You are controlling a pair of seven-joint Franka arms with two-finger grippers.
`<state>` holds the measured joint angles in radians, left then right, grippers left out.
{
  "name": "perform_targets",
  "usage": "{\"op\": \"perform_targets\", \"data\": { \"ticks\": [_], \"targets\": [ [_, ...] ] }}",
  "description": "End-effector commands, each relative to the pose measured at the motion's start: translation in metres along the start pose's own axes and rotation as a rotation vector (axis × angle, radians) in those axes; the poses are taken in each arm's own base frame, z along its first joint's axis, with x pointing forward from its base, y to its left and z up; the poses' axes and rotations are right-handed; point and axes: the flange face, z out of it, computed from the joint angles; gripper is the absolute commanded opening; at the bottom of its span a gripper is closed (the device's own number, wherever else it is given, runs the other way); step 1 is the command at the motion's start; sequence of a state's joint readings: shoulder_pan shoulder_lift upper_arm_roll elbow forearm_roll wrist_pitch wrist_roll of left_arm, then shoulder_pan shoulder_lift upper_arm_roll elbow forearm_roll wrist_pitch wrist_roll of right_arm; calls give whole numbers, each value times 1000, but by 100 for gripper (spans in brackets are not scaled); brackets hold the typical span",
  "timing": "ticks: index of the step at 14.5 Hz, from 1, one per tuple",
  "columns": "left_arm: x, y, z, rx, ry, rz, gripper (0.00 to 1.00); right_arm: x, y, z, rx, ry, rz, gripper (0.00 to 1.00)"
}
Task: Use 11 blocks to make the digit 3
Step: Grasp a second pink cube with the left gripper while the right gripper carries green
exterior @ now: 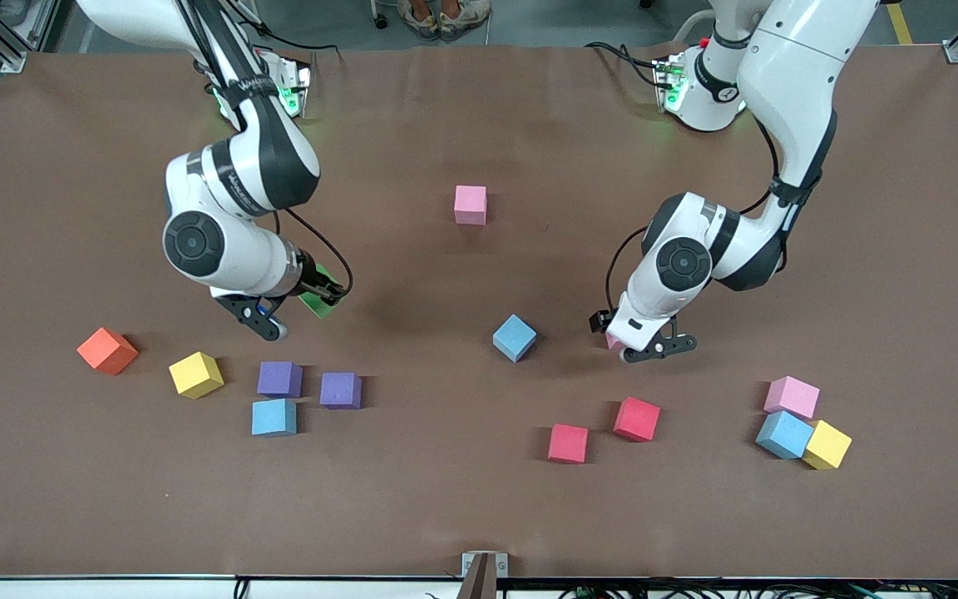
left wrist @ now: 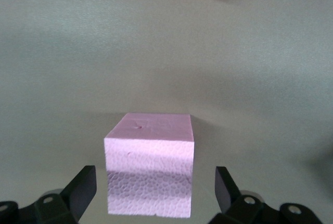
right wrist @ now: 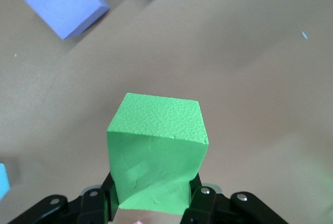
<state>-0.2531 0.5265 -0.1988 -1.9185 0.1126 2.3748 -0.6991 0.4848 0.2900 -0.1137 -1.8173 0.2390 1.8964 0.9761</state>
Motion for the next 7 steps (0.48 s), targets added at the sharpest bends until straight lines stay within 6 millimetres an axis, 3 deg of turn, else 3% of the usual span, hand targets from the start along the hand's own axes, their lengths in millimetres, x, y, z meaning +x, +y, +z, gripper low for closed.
{"op": "perform_targets", "data": {
  "ticks": [1, 4, 7],
  "targets": [
    [2, 3, 7, -21, 15, 8, 100, -18, 15, -23, 28, -20, 130, 0],
    [6, -3, 9, -19, 11, -3, 67, -25, 26, -14, 30, -25, 248, 0],
    [7, -5, 9, -18, 8, -24, 37, -61, 46, 18, 117, 16, 382, 0]
  ]
}}
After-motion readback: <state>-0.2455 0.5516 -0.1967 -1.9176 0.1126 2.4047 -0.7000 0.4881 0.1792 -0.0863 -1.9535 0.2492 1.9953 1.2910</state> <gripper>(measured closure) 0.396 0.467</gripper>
